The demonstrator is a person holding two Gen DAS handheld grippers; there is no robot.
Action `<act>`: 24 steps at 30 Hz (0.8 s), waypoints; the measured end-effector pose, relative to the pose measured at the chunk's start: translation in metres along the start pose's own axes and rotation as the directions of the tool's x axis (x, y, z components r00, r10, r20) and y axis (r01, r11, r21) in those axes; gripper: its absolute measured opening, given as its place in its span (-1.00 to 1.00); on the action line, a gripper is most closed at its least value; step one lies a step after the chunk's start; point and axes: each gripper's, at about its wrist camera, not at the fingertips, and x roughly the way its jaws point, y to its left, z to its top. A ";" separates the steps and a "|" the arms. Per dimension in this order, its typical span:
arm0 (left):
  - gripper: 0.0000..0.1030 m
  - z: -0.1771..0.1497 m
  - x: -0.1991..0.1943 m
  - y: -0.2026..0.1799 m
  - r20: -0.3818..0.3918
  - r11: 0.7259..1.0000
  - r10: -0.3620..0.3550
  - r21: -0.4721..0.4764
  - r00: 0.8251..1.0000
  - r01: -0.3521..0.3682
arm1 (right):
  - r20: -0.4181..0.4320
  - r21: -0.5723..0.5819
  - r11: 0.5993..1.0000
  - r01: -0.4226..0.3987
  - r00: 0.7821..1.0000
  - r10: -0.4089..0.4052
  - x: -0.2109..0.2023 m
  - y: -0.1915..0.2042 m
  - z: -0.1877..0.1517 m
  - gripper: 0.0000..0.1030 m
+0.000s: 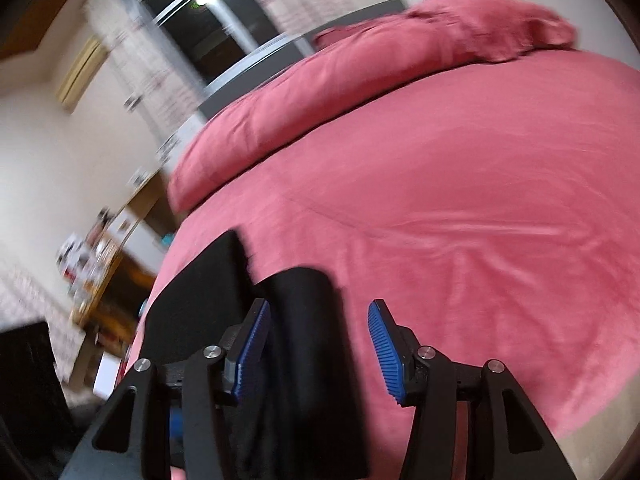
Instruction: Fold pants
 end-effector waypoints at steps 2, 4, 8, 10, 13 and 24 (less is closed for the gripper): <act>-0.31 -0.006 -0.020 0.025 0.045 0.990 0.132 -0.059 0.990 -0.130 | -0.074 -0.043 0.999 -0.001 0.997 -0.002 0.019 0.010 -0.006 0.01; -0.31 -0.013 -0.034 0.052 0.048 0.961 0.249 -0.139 0.967 -0.241 | -0.137 -0.058 0.998 -0.021 0.991 0.013 0.034 0.016 -0.014 0.03; -0.30 -0.033 -0.052 0.111 0.002 0.884 0.375 -0.301 0.927 -0.357 | -0.123 -0.189 0.981 0.040 0.990 -0.064 0.031 0.036 -0.018 -0.95; -0.20 -0.046 -0.059 0.128 -0.011 0.862 0.379 -0.359 0.925 -0.358 | -0.110 -0.166 0.985 0.044 0.992 -0.063 0.021 0.033 -0.012 -0.96; 0.05 -0.066 -0.056 0.150 -0.027 0.856 0.347 -0.400 0.938 -0.328 | -0.127 -0.121 0.992 0.043 0.990 -0.059 0.016 0.022 -0.009 -0.97; 0.06 -0.081 -0.058 0.186 0.048 0.872 0.175 -0.472 0.983 -0.132 | -0.083 -0.082 0.995 0.063 0.994 -0.070 -0.005 0.003 -0.011 0.71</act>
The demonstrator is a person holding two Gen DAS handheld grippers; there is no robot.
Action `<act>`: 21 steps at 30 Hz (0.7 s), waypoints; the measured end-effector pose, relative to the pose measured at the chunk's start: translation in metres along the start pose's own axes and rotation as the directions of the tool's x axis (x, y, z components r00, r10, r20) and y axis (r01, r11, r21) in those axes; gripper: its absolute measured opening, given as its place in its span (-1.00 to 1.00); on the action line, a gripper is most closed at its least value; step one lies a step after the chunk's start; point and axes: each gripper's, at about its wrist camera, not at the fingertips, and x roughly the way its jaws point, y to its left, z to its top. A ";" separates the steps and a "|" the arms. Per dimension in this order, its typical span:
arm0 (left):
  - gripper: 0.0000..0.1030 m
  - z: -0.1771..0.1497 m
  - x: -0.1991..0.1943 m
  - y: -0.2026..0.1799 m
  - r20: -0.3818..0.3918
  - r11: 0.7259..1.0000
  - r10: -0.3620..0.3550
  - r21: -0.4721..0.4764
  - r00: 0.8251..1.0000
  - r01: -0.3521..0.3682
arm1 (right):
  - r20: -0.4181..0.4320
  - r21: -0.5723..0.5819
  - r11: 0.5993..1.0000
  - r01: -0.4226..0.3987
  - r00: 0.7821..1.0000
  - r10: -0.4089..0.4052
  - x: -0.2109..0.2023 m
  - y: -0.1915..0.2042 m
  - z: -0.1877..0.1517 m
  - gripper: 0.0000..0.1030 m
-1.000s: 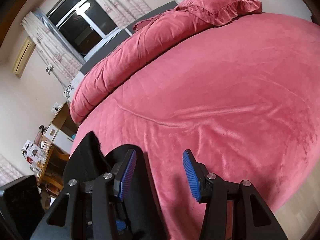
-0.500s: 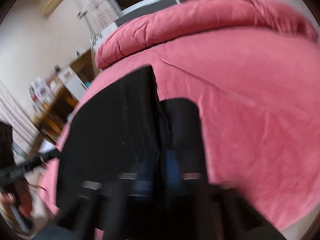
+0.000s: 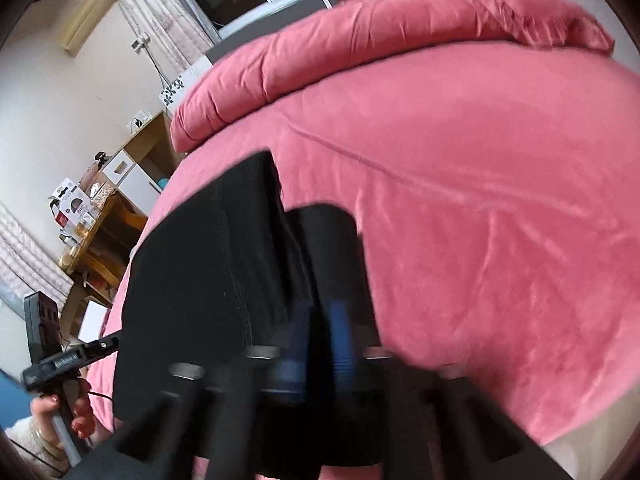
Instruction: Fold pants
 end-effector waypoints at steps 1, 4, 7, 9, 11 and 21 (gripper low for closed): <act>0.07 0.001 -0.001 0.006 0.006 0.998 -0.042 -0.037 0.999 0.042 | 0.027 -0.002 1.000 -0.009 1.000 0.009 -0.001 0.005 0.004 0.95; 0.07 0.007 0.012 0.000 -0.003 0.992 -0.118 -0.053 0.993 0.118 | 0.010 -0.029 0.999 -0.041 0.999 0.041 0.003 0.013 0.014 0.95; 0.26 0.008 0.024 -0.003 -0.026 0.989 -0.147 -0.015 0.989 0.147 | -0.081 -0.030 0.997 -0.070 0.994 0.067 0.025 0.013 0.016 0.93; 0.38 0.011 0.030 -0.005 -0.043 0.985 -0.172 -0.013 0.984 0.171 | -0.121 -0.007 0.994 -0.105 0.987 0.103 0.039 0.008 0.013 0.81; 0.39 0.013 0.040 -0.005 -0.071 0.982 -0.190 -0.029 0.979 0.188 | -0.182 0.040 0.993 -0.115 0.976 0.120 0.058 -0.001 0.009 0.62; -0.42 0.050 0.018 -0.042 -0.021 0.987 -0.107 0.119 0.994 0.109 | -0.047 -0.039 0.992 -0.123 0.991 0.122 0.040 0.030 0.029 -0.24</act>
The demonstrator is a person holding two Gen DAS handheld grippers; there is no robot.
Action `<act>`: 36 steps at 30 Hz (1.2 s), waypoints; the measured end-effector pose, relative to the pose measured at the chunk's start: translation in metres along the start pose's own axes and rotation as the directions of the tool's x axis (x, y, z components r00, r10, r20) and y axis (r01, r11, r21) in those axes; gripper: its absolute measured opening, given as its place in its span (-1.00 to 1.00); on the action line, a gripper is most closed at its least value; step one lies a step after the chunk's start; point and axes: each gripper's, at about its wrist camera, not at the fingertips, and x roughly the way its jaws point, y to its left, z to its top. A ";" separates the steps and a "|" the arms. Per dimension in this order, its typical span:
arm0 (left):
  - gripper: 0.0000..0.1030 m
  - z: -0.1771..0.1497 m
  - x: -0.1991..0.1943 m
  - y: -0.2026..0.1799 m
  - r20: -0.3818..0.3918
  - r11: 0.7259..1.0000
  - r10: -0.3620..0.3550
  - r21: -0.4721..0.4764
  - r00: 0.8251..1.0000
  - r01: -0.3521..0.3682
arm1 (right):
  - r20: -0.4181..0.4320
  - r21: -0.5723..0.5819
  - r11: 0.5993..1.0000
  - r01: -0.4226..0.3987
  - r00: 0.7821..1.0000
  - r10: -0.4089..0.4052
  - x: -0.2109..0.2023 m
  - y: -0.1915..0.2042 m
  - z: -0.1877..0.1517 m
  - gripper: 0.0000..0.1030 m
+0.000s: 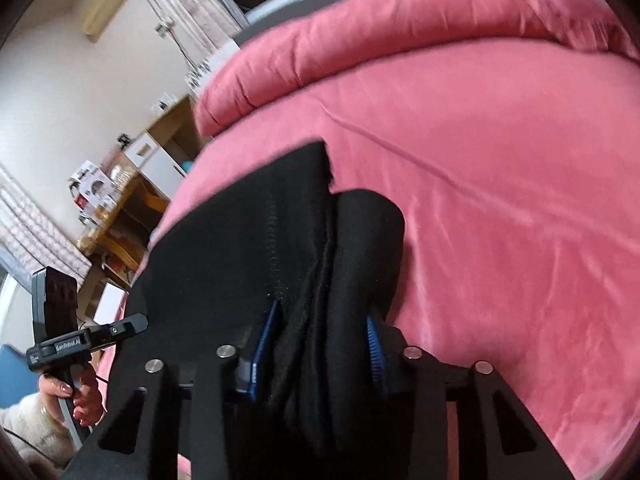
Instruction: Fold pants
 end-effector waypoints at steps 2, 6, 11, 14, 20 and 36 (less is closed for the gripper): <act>-0.42 0.019 -0.007 -0.008 0.040 0.998 0.023 0.062 0.999 -0.026 | 0.056 -0.007 1.000 -0.021 0.998 0.021 0.000 0.005 0.018 -0.25; -0.41 0.078 -0.006 -0.012 0.118 0.978 0.117 0.161 0.986 -0.136 | 0.129 -0.022 0.998 -0.051 0.990 0.054 0.028 0.014 0.060 -0.25; -0.37 0.141 0.043 0.025 0.102 0.938 0.280 0.180 0.955 -0.295 | 0.136 0.004 0.999 -0.035 0.990 0.034 0.095 0.012 0.106 -0.25; -0.18 0.146 0.075 0.058 0.040 0.918 0.362 0.158 0.931 -0.364 | 0.131 0.088 0.992 0.094 0.986 -0.105 0.126 -0.013 0.116 -0.53; 0.12 0.126 0.062 0.070 0.148 0.938 0.337 0.037 0.930 -0.346 | 0.035 0.152 0.968 0.198 0.978 -0.205 0.127 -0.045 0.093 -0.60; 0.14 -0.003 -0.017 -0.005 0.160 0.870 0.488 -0.006 0.858 -0.494 | 0.146 -0.196 0.946 0.257 0.962 -0.231 0.017 0.114 -0.013 0.71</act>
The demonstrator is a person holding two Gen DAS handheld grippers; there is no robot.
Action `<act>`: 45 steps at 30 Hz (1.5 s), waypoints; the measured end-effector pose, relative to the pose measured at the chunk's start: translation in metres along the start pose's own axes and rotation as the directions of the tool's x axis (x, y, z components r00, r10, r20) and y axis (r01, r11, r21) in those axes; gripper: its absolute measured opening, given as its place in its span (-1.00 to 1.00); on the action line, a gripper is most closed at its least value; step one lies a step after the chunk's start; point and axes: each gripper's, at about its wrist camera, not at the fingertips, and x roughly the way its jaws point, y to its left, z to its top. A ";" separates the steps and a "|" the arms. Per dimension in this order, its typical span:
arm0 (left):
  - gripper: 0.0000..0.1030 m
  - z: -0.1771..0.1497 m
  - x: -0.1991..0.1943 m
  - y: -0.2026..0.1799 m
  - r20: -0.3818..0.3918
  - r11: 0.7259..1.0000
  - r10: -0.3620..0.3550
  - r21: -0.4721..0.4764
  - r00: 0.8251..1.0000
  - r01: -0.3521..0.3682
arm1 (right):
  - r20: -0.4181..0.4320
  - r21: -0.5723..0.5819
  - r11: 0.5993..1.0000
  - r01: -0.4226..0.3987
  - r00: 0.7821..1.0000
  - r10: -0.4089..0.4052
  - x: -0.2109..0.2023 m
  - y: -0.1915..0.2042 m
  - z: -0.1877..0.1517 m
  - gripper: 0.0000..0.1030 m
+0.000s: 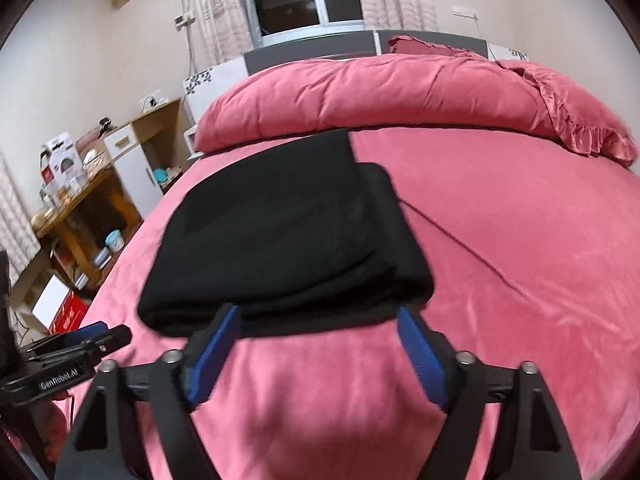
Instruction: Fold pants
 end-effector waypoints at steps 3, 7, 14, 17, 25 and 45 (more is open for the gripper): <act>0.14 -0.007 -0.028 -0.005 0.043 0.998 0.067 0.003 0.997 -0.068 | 0.009 -0.035 0.999 0.011 1.000 -0.011 -0.016 0.016 -0.008 0.73; 0.14 -0.013 -0.057 -0.006 0.091 0.997 0.077 -0.016 0.993 -0.076 | 0.023 -0.013 0.999 0.053 0.998 -0.052 -0.035 0.027 -0.013 0.77; 0.14 -0.022 -0.095 -0.020 0.177 0.991 0.126 0.014 0.976 -0.131 | 0.034 0.011 0.998 0.055 0.998 -0.056 -0.049 0.030 -0.008 0.77; 0.14 -0.024 -0.102 -0.026 0.179 0.991 0.123 0.023 0.976 -0.129 | 0.046 0.006 0.998 0.059 0.997 -0.059 -0.057 0.034 -0.006 0.77; 0.14 -0.026 -0.108 -0.032 0.162 0.990 0.124 0.041 0.979 -0.132 | 0.074 -0.006 0.998 0.062 0.995 -0.061 -0.069 0.038 -0.005 0.77; 0.14 -0.030 -0.106 -0.033 0.151 0.988 0.143 0.040 0.978 -0.150 | 0.056 -0.011 0.999 0.047 0.997 -0.046 -0.066 0.037 -0.008 0.77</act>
